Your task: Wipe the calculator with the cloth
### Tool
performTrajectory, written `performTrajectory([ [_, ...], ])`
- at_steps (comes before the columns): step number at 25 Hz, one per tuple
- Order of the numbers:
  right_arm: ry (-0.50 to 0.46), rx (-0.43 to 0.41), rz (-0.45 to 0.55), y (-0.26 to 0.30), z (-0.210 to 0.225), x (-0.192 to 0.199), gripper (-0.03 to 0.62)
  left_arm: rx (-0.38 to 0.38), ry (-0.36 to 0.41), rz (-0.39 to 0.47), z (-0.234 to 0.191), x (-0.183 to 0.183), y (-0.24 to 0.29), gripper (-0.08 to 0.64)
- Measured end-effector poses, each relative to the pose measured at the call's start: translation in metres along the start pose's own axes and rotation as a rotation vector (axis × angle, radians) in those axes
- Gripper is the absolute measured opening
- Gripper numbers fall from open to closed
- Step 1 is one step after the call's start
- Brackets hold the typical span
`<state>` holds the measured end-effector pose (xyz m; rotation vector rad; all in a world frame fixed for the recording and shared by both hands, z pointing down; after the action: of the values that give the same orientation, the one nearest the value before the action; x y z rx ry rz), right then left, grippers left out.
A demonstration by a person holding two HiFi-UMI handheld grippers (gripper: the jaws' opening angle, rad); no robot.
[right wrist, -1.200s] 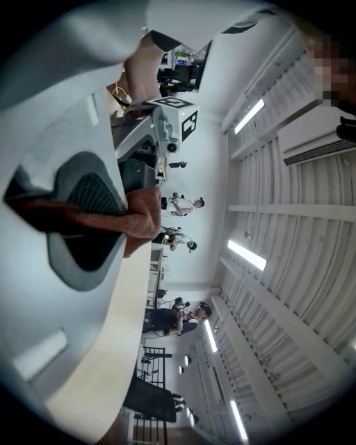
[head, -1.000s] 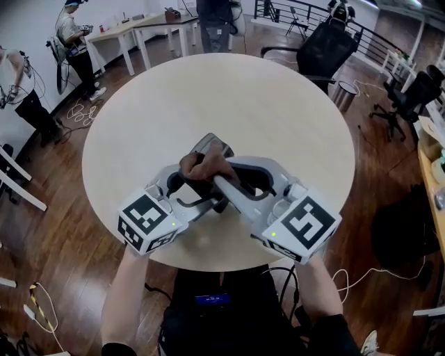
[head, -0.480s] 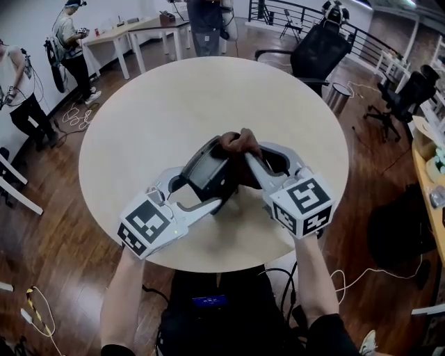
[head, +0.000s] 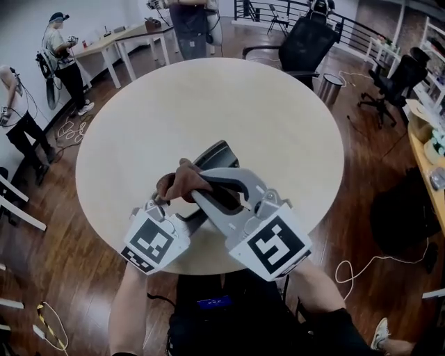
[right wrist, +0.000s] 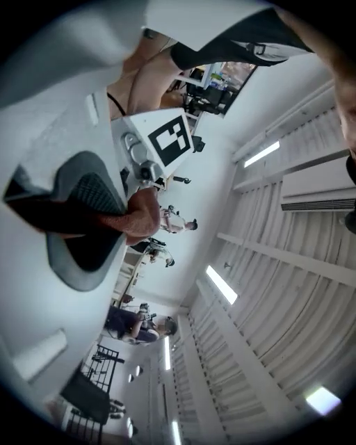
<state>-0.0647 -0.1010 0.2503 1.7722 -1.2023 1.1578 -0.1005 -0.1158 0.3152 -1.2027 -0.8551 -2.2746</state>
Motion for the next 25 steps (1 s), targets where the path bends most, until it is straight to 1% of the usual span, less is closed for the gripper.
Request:
performTrajectory([
  [2,0.065,0.054,0.018,-0.003,0.015,0.005,0.049,0.001,0.032,-0.007,0.002,0.0,-0.003,0.199],
  [3,0.097,0.083,0.009,-0.006,0.025,0.009,0.049,0.003,0.045,-0.009,0.003,0.001,-0.005,0.196],
  [6,0.118,0.189,-0.056,-0.03,0.071,0.032,0.049,0.004,0.053,-0.021,0.004,-0.005,-0.001,0.192],
  [8,0.167,0.283,-0.11,-0.048,0.104,0.054,0.049,0.001,0.049,-0.029,0.007,-0.009,0.004,0.188],
  [10,0.23,0.362,-0.143,-0.059,0.121,0.069,0.049,-0.001,0.055,-0.034,0.008,-0.008,0.005,0.164],
  [11,0.249,0.375,-0.133,-0.062,0.12,0.067,0.049,-0.001,0.054,-0.036,0.007,-0.006,0.004,0.158],
  [12,0.253,0.362,-0.102,-0.062,0.111,0.057,0.049,0.001,0.048,-0.03,0.007,-0.004,0.002,0.158],
  [13,0.245,0.329,-0.062,-0.059,0.098,0.043,0.049,0.004,0.041,-0.02,0.005,-0.004,0.0,0.158],
  [14,0.227,0.282,-0.022,-0.054,0.082,0.026,0.049,0.005,0.035,-0.012,0.005,-0.005,-0.001,0.158],
  [16,0.183,0.157,0.041,-0.038,0.042,-0.005,0.049,0.004,0.029,-0.005,0.003,-0.003,-0.005,0.158],
  [18,0.143,0.028,0.046,-0.016,0.003,-0.022,0.049,-0.002,0.028,0.001,0.0,0.0,-0.009,0.158],
  [19,0.12,-0.012,0.025,-0.006,-0.011,-0.024,0.049,-0.007,0.028,0.005,0.0,0.0,-0.009,0.158],
  [20,0.091,-0.028,0.006,0.001,-0.018,-0.024,0.049,-0.013,0.029,0.009,0.0,0.0,-0.009,0.156],
  [22,0.036,-0.006,-0.002,0.005,-0.015,-0.018,0.049,-0.02,0.03,0.017,0.003,-0.003,-0.006,0.156],
  [23,0.03,0.014,0.012,0.002,-0.008,-0.015,0.049,-0.019,0.031,0.022,0.005,-0.005,-0.004,0.155],
  [25,0.075,0.051,0.044,-0.008,0.011,-0.01,0.049,-0.015,0.037,0.031,0.009,-0.007,-0.001,0.155],
])
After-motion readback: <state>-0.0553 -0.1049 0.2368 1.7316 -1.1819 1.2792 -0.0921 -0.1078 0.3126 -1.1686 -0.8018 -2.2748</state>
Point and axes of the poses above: the fingertips, and each gripper's own axes: y forward along the fingers, z to its right, x out of its underside, the point moved 4 cm from there along -y, backward along the fingers
